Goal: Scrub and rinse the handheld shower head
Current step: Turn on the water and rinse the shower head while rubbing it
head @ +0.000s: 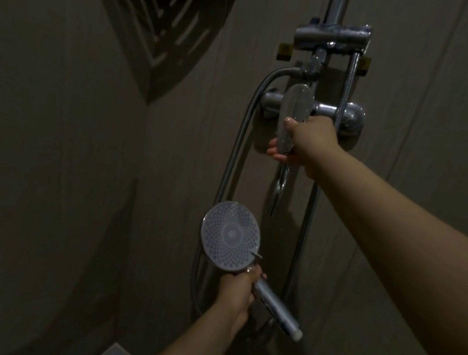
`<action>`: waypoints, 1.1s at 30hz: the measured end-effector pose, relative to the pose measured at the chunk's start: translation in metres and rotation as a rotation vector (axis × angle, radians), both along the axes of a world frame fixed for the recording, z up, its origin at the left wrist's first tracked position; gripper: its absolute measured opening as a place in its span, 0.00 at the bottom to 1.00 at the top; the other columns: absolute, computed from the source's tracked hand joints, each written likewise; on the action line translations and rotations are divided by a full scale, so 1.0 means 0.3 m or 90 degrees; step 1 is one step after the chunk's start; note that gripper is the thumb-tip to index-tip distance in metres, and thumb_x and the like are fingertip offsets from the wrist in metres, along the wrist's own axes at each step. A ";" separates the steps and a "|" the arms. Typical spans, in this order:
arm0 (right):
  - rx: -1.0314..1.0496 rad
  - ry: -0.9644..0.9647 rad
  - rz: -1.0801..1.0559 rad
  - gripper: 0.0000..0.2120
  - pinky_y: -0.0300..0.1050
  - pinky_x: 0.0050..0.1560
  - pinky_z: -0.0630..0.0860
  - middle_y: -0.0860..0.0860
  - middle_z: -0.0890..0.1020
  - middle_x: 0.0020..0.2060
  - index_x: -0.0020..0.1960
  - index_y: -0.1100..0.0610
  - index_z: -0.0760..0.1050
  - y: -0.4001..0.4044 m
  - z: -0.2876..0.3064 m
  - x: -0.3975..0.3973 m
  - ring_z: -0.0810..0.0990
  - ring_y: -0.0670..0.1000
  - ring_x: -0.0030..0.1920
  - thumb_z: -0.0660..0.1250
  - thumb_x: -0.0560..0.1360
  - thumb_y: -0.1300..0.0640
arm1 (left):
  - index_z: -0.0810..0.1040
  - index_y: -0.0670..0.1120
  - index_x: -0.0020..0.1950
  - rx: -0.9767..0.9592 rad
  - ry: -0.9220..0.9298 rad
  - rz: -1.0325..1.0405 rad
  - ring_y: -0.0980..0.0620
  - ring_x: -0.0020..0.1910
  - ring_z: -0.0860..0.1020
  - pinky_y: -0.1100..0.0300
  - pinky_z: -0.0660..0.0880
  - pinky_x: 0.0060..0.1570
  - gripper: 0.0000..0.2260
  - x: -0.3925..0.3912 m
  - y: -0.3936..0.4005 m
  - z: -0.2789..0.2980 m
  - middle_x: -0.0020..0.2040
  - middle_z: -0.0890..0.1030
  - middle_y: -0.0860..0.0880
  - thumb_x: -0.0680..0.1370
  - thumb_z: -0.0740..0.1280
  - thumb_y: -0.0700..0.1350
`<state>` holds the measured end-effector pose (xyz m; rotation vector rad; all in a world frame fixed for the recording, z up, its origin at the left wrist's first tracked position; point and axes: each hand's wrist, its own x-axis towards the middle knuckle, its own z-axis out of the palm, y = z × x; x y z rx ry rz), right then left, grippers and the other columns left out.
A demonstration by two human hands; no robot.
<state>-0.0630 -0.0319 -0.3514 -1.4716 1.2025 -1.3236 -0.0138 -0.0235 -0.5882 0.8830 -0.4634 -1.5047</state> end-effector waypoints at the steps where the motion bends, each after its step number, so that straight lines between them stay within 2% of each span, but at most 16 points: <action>1: 0.001 -0.001 0.002 0.18 0.43 0.28 0.79 0.65 0.79 0.52 0.68 0.63 0.64 -0.001 -0.001 0.001 0.81 0.57 0.43 0.57 0.80 0.57 | 0.76 0.40 0.42 -0.002 -0.005 -0.009 0.47 0.41 0.76 0.55 0.74 0.46 0.06 -0.001 0.003 0.003 0.40 0.77 0.42 0.75 0.63 0.32; 5: 0.002 0.005 0.010 0.19 0.45 0.31 0.80 0.62 0.79 0.42 0.68 0.65 0.63 0.001 0.003 0.004 0.81 0.57 0.38 0.58 0.80 0.57 | 0.76 0.41 0.48 0.004 -0.014 -0.043 0.47 0.45 0.77 0.54 0.74 0.48 0.05 0.001 -0.003 -0.004 0.44 0.78 0.43 0.75 0.63 0.33; 6: 0.004 0.004 0.012 0.19 0.45 0.30 0.80 0.62 0.79 0.42 0.68 0.65 0.63 0.003 0.004 0.002 0.81 0.57 0.39 0.58 0.80 0.57 | 0.77 0.41 0.49 0.007 -0.022 -0.055 0.46 0.47 0.77 0.53 0.75 0.50 0.06 -0.001 -0.006 -0.008 0.45 0.78 0.43 0.75 0.64 0.34; 10: 0.016 -0.004 0.014 0.20 0.47 0.31 0.79 0.66 0.78 0.54 0.68 0.66 0.63 0.012 0.009 -0.004 0.81 0.62 0.50 0.58 0.80 0.58 | 0.76 0.43 0.46 0.010 -0.047 -0.062 0.47 0.46 0.77 0.51 0.72 0.56 0.04 -0.025 -0.003 -0.013 0.44 0.78 0.44 0.75 0.64 0.35; 13: 0.030 -0.025 0.030 0.20 0.45 0.27 0.80 0.65 0.78 0.54 0.68 0.67 0.62 0.006 0.005 -0.008 0.81 0.61 0.47 0.58 0.80 0.58 | 0.75 0.42 0.42 0.002 -0.054 -0.045 0.48 0.42 0.75 0.54 0.73 0.50 0.05 -0.047 0.002 -0.008 0.41 0.77 0.44 0.75 0.64 0.33; 15: 0.041 -0.029 0.035 0.21 0.46 0.33 0.80 0.65 0.78 0.56 0.68 0.67 0.62 0.002 0.003 -0.008 0.80 0.62 0.53 0.58 0.80 0.57 | 0.75 0.42 0.42 0.001 -0.057 -0.041 0.48 0.42 0.75 0.54 0.73 0.49 0.05 -0.052 0.001 -0.011 0.41 0.77 0.44 0.75 0.64 0.33; 16: 0.038 -0.025 0.034 0.21 0.45 0.33 0.80 0.65 0.78 0.56 0.68 0.67 0.62 0.002 0.003 -0.009 0.80 0.62 0.54 0.58 0.80 0.57 | 0.75 0.42 0.42 0.000 -0.057 -0.044 0.48 0.42 0.76 0.53 0.74 0.51 0.05 -0.053 0.002 -0.014 0.41 0.77 0.44 0.75 0.64 0.34; 18: 0.020 -0.013 0.036 0.21 0.42 0.24 0.78 0.65 0.78 0.55 0.68 0.67 0.62 0.003 -0.001 -0.012 0.80 0.62 0.52 0.58 0.80 0.57 | 0.75 0.42 0.44 -0.002 -0.053 -0.051 0.48 0.43 0.76 0.50 0.73 0.56 0.05 -0.057 0.000 -0.022 0.41 0.77 0.44 0.75 0.64 0.34; 20: -0.016 0.001 0.054 0.20 0.40 0.25 0.78 0.65 0.78 0.53 0.69 0.65 0.61 0.006 -0.006 -0.023 0.81 0.59 0.48 0.57 0.80 0.57 | 0.75 0.42 0.44 -0.008 -0.057 -0.060 0.48 0.43 0.76 0.49 0.72 0.59 0.04 -0.058 -0.005 -0.028 0.41 0.77 0.44 0.75 0.64 0.34; 22: -0.088 0.053 0.073 0.17 0.41 0.33 0.80 0.60 0.80 0.45 0.67 0.62 0.65 0.010 -0.029 -0.045 0.82 0.54 0.41 0.56 0.80 0.56 | 0.75 0.42 0.45 -0.010 -0.073 -0.075 0.48 0.43 0.76 0.49 0.72 0.59 0.04 -0.057 -0.015 -0.036 0.42 0.78 0.44 0.75 0.63 0.34; 23: -0.130 0.084 0.080 0.13 0.41 0.34 0.80 0.58 0.80 0.41 0.62 0.60 0.69 0.009 -0.055 -0.061 0.82 0.51 0.36 0.56 0.80 0.55 | 0.76 0.42 0.45 -0.011 -0.087 -0.083 0.48 0.44 0.77 0.49 0.73 0.58 0.04 -0.052 -0.020 -0.041 0.42 0.78 0.43 0.75 0.64 0.34; 25: -0.159 0.168 0.075 0.08 0.39 0.30 0.78 0.55 0.79 0.34 0.46 0.58 0.72 0.005 -0.144 -0.100 0.79 0.47 0.27 0.59 0.79 0.54 | 0.77 0.42 0.44 -0.010 -0.119 -0.095 0.47 0.44 0.78 0.50 0.73 0.55 0.04 -0.036 -0.040 -0.062 0.42 0.79 0.43 0.74 0.65 0.34; 28: -0.043 0.456 0.041 0.13 0.36 0.28 0.74 0.51 0.76 0.28 0.35 0.55 0.72 -0.023 -0.347 -0.178 0.76 0.44 0.24 0.65 0.76 0.51 | 0.77 0.40 0.53 -0.033 -0.175 -0.106 0.47 0.42 0.79 0.53 0.77 0.46 0.09 0.003 -0.062 -0.083 0.42 0.80 0.43 0.74 0.65 0.34; 29: 0.028 0.506 0.047 0.12 0.34 0.26 0.73 0.50 0.76 0.29 0.35 0.54 0.71 -0.033 -0.412 -0.202 0.75 0.43 0.25 0.67 0.74 0.51 | 0.76 0.40 0.56 -0.051 -0.202 -0.111 0.49 0.40 0.79 0.56 0.78 0.41 0.11 0.017 -0.064 -0.083 0.41 0.80 0.44 0.74 0.64 0.34; 31: 0.103 0.477 0.018 0.09 0.34 0.28 0.70 0.49 0.77 0.34 0.43 0.55 0.72 -0.053 -0.504 -0.226 0.77 0.45 0.32 0.72 0.71 0.53 | 0.75 0.40 0.57 -0.095 -0.259 -0.115 0.51 0.34 0.78 0.61 0.78 0.34 0.11 0.044 -0.063 -0.076 0.39 0.79 0.45 0.75 0.62 0.33; 33: 0.100 0.388 -0.040 0.27 0.37 0.39 0.73 0.54 0.78 0.48 0.62 0.58 0.68 -0.074 -0.535 -0.222 0.79 0.51 0.47 0.75 0.67 0.55 | 0.74 0.42 0.56 -0.113 -0.315 -0.118 0.53 0.31 0.76 0.63 0.76 0.31 0.10 0.079 -0.066 -0.068 0.36 0.78 0.45 0.77 0.60 0.33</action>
